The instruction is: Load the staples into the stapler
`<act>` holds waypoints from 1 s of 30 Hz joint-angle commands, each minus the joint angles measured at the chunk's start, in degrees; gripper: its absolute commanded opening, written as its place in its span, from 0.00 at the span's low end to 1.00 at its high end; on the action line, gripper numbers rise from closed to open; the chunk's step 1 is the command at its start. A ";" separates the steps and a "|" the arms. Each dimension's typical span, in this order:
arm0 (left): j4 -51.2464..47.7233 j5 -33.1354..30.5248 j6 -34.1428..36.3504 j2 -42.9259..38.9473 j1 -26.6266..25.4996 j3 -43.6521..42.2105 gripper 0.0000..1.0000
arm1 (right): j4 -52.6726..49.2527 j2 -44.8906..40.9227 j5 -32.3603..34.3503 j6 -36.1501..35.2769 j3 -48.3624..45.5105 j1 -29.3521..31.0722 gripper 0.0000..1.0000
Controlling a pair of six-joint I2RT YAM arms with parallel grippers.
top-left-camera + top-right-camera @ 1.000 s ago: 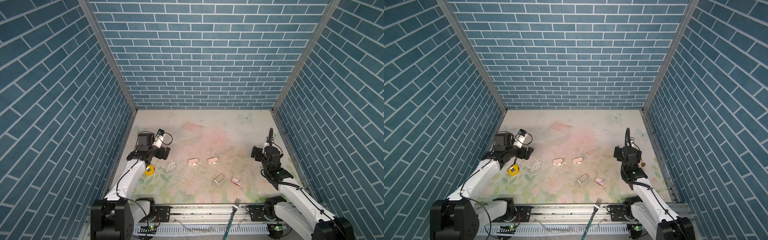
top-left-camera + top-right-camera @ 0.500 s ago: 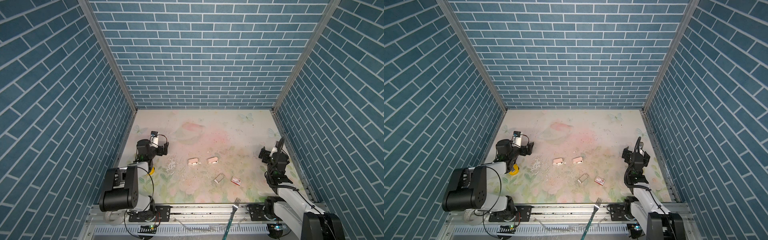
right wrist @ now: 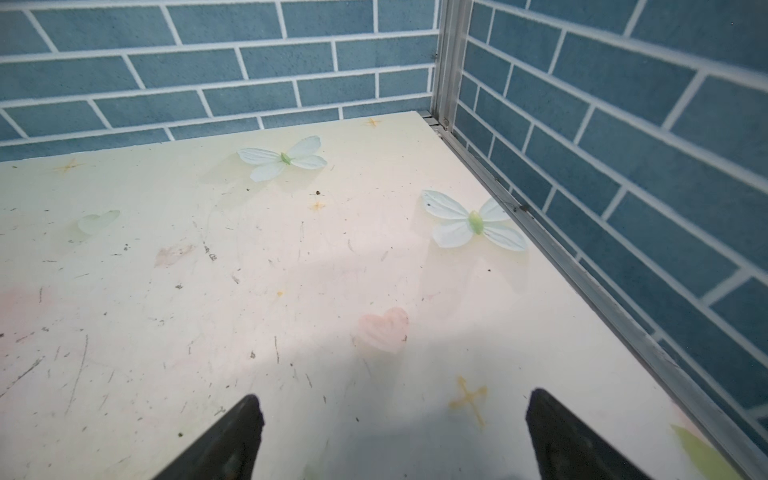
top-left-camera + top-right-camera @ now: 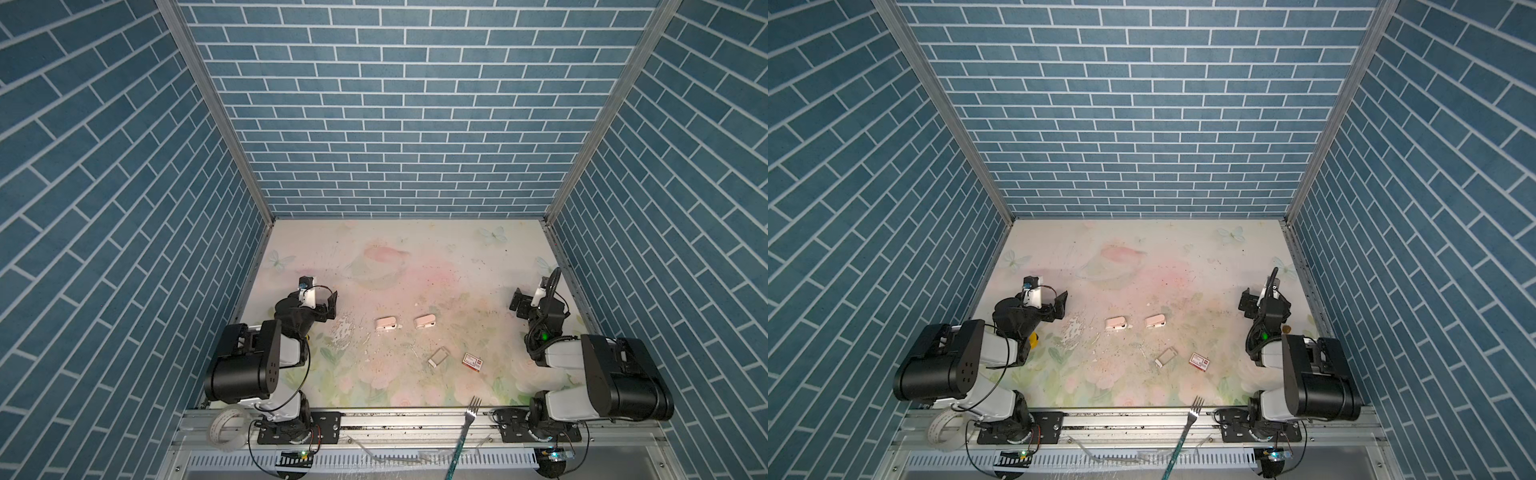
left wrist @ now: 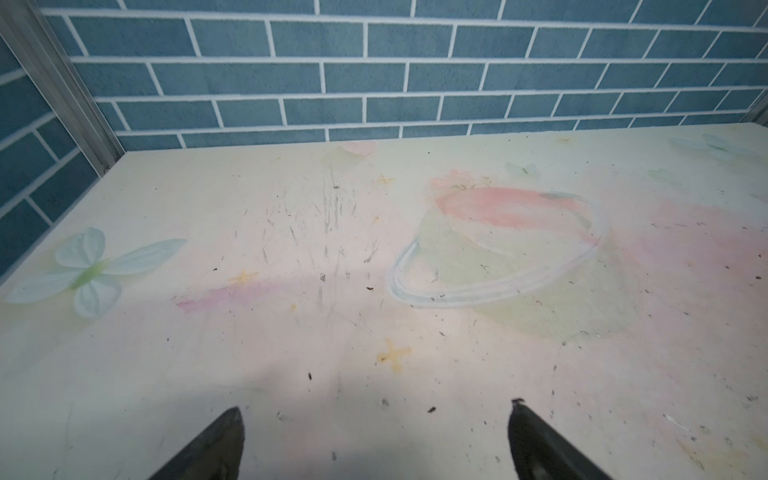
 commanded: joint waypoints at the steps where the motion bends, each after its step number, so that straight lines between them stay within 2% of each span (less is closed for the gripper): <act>1: -0.22 1.07 -0.36 -0.56 0.09 3.52 0.99 | 7.18 4.28 -2.36 -2.35 2.06 -0.28 0.99; 2: -3.43 1.07 0.25 -1.09 -0.04 4.67 0.99 | 1.21 2.83 -2.21 -1.76 3.89 -0.47 0.99; 5: -3.55 0.53 0.52 -0.94 -0.40 4.83 0.99 | -4.81 3.27 -1.90 -1.26 7.39 -0.89 0.98; 30: -8.69 -0.90 1.61 -1.14 -1.67 7.37 1.00 | -7.21 3.87 -2.07 -1.91 9.23 -0.72 0.99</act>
